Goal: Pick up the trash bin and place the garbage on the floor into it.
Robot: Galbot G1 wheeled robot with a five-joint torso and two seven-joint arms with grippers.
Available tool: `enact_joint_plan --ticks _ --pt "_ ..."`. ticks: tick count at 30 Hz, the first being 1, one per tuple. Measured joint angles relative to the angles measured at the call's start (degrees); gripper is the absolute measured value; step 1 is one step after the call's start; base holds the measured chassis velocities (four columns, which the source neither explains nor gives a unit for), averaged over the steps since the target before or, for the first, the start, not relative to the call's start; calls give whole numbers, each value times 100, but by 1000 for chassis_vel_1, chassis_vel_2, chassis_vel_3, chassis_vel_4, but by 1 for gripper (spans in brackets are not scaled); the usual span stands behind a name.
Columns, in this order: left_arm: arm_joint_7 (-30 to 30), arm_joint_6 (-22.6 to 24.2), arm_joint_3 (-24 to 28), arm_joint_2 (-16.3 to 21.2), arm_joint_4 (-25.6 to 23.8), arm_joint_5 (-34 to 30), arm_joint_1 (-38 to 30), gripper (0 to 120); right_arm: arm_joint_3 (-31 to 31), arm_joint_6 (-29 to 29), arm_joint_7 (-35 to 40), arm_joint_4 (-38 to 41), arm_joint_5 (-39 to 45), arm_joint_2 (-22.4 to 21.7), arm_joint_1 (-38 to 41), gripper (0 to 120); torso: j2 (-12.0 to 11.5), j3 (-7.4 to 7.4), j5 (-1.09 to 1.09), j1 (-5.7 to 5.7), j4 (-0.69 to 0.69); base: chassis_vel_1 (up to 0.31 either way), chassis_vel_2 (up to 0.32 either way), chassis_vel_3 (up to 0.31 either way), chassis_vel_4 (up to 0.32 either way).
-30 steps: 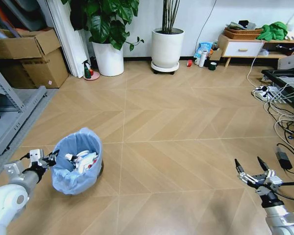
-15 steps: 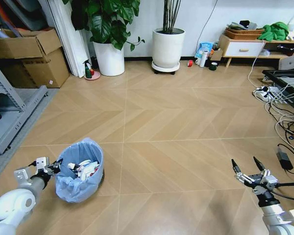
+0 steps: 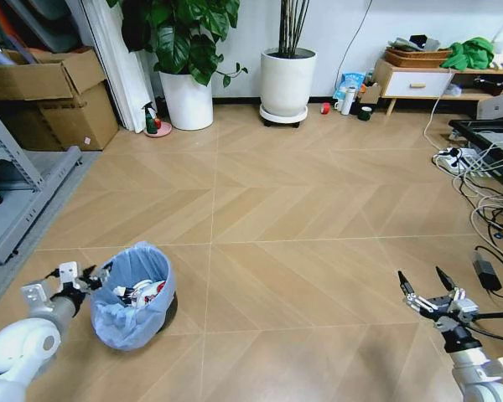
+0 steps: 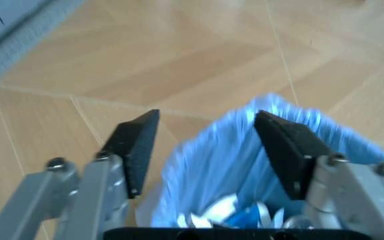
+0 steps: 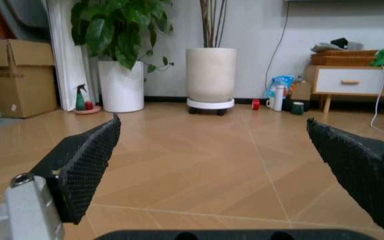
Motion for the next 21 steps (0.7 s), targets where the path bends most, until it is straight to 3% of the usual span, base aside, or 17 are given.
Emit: enact_joint_plan --ticks 4,7,10,12,13,16,21 --pt "-61 -181 -160 23 -302 27 66 77 -78 108 233 150 -37 25 39 100 0 0 1 0 0 0 0 0 0" --pt "-154 -324 -173 -96 -685 187 17 93 -449 325 611 254 -4 167 402 100 0 0 3 0 -1 0 0 0 0" --pt "-179 -433 -52 -286 -888 362 -34 98 -928 498 944 147 5 235 919 100 0 0 2 0 0 0 0 0 0" --pt "-179 -453 -22 -327 -925 404 -38 100 -1065 536 1047 99 4 246 1062 100 0 1 -1 0 0 0 0 0 0" --pt "-154 -552 93 -478 -997 622 -74 100 -1470 586 1335 -70 -2 296 1519 100 0 1 1 0 1 0 0 0 0" --pt "-109 -648 194 -617 -1007 750 -128 100 -1863 646 1524 -327 31 421 2116 100 0 1 2 0 1 0 0 0 0" --pt "63 -949 431 -980 -685 962 -354 100 -2865 612 1694 -885 366 869 3305 100 0 2 -2 1 3 0 0 0 0"
